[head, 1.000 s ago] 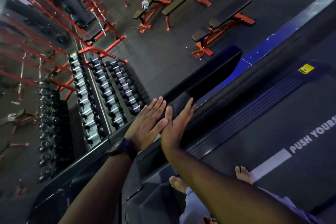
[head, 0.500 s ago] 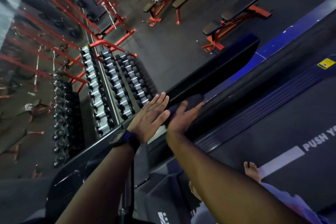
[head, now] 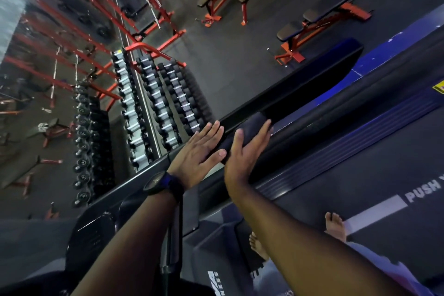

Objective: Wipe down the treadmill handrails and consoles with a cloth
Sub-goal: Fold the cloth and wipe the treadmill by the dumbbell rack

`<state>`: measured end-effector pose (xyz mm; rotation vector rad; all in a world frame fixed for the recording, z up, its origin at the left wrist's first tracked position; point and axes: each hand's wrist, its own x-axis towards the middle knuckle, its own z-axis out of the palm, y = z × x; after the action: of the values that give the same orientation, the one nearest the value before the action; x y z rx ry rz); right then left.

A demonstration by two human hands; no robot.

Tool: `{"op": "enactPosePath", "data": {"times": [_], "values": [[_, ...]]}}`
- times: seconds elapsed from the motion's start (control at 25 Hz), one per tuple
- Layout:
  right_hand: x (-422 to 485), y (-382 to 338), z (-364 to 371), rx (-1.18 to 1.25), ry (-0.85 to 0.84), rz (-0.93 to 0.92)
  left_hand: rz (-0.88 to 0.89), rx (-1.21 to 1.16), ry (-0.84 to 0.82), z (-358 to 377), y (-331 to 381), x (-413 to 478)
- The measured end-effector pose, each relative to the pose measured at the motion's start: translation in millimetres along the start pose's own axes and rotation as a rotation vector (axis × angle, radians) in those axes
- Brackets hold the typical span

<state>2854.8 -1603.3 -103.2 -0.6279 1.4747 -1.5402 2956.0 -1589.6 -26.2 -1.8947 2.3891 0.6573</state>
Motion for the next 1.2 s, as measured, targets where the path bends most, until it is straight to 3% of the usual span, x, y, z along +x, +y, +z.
{"op": "enactPosePath", "data": {"times": [0.08,0.16,0.28,0.32,0.44,0.48,0.6,0.64,0.72,0.76,0.92,1.04,1.08,1.2], "values": [[19.2,10.5,6.2,0.0,0.092,0.203,-0.019,-0.008,0.003,0.2,0.8,-3.2],[4.8,4.4,12.6,0.029,0.068,0.339,-0.041,-0.006,0.001,-1.2,-0.2,-6.5],[-19.7,-3.8,-1.6,0.009,-0.056,0.009,-0.038,0.006,0.026,-2.6,1.4,-8.4],[-7.5,5.8,-1.3,0.011,-0.056,-0.005,-0.047,-0.003,0.033,-2.1,1.9,-7.9],[-3.0,11.8,16.5,0.026,0.018,0.385,-0.082,-0.027,0.04,1.5,4.0,-11.2],[-20.8,5.5,17.2,0.009,-0.014,0.371,-0.086,-0.025,0.051,2.7,3.3,-13.7],[-48.7,7.3,8.0,-0.017,-0.111,0.01,-0.079,-0.034,0.063,2.1,-0.1,-16.3],[-35.1,17.4,11.9,-0.014,-0.1,0.055,-0.079,-0.034,0.062,2.1,-1.6,-16.5],[-21.0,27.3,27.3,-0.038,0.012,0.37,-0.083,-0.027,0.059,1.7,-4.8,-18.2],[-29.4,25.2,32.9,-0.055,0.016,0.438,-0.085,-0.026,0.06,1.5,-7.6,-20.2],[-65.3,15.8,21.7,0.023,-0.102,0.067,-0.097,-0.047,0.086,2.4,-21.3,-29.7],[-51.2,32.1,39.4,-0.003,-0.018,0.427,-0.123,-0.057,0.076,3.7,-29.5,-42.9],[-62.6,26.5,41.7,-0.005,-0.037,0.471,-0.124,-0.054,0.082,4.2,-32.0,-46.8],[-98.4,19.7,29.8,-0.012,-0.186,0.205,-0.138,-0.056,0.096,4.9,-34.2,-52.1]]}}
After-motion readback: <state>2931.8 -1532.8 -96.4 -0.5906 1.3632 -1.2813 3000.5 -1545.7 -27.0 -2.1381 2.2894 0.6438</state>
